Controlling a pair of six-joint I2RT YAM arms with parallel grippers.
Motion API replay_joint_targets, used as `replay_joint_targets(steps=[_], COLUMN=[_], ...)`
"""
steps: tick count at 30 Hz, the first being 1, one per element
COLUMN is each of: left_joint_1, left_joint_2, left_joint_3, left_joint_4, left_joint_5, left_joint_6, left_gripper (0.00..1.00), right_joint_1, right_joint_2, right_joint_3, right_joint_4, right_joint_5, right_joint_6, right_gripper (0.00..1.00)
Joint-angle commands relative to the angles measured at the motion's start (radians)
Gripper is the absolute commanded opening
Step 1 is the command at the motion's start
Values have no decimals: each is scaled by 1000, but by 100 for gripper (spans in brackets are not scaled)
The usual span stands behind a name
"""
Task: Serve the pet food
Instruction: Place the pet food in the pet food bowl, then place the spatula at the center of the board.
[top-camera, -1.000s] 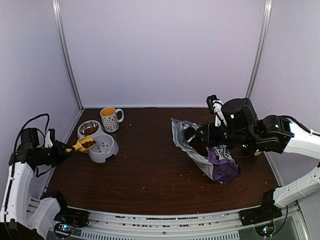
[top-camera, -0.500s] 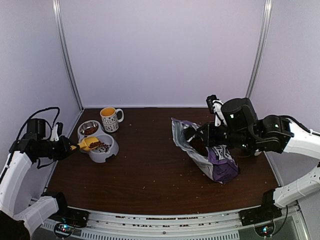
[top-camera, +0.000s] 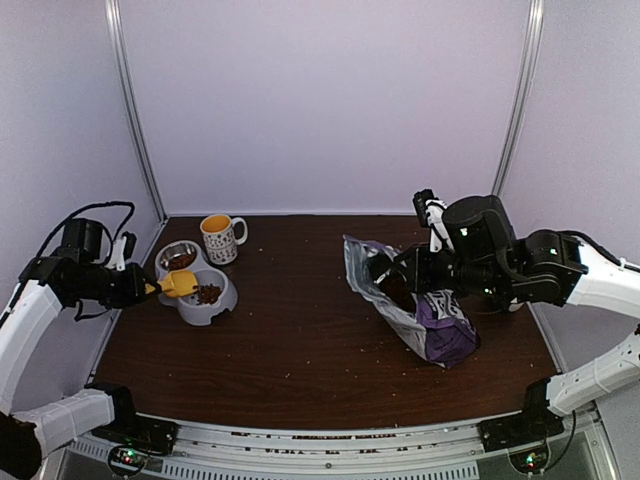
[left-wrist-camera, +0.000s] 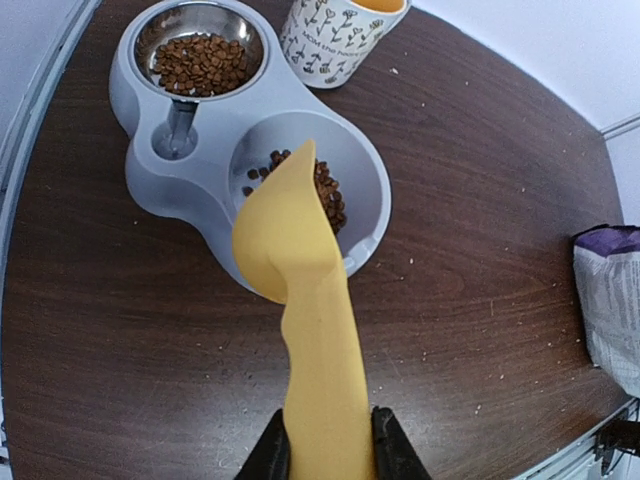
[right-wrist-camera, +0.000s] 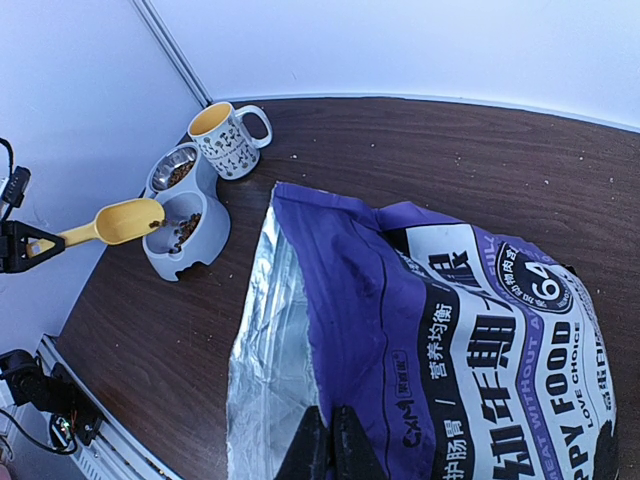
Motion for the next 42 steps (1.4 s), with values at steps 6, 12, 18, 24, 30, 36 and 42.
replay_joint_targets(steps=[6, 12, 18, 24, 30, 36, 42], left_joint_1=[-75, -79, -97, -338, -496, -500, -500], left_joint_2=[64, 65, 20, -13, 8, 49, 94], left_joint_3=[125, 161, 183, 0, -237, -369, -401], left_joint_4=[-69, -91, -64, 227, 510, 657, 602], left_joint_5=[-190, -198, -6, 116, 86, 127, 124], left_joint_6=[87, 97, 18, -246, -423, -481, -438], left_gripper=[0, 0, 0, 0, 0, 0, 13], right_joint_1=[-10, -10, -10, -11, -10, -11, -10], right_joint_2=[-15, -22, -32, -35, -44, -51, -66], right_joint_3=[27, 23, 16, 18, -5, -15, -22], right_joint_4=[22, 22, 20, 14, 31, 30, 22], right_joint_5=[20, 20, 24, 24, 14, 2, 7], right_joint_6=[-8, -6, -7, -7, 7, 11, 15], right_gripper=[0, 0, 0, 0, 0, 0, 0])
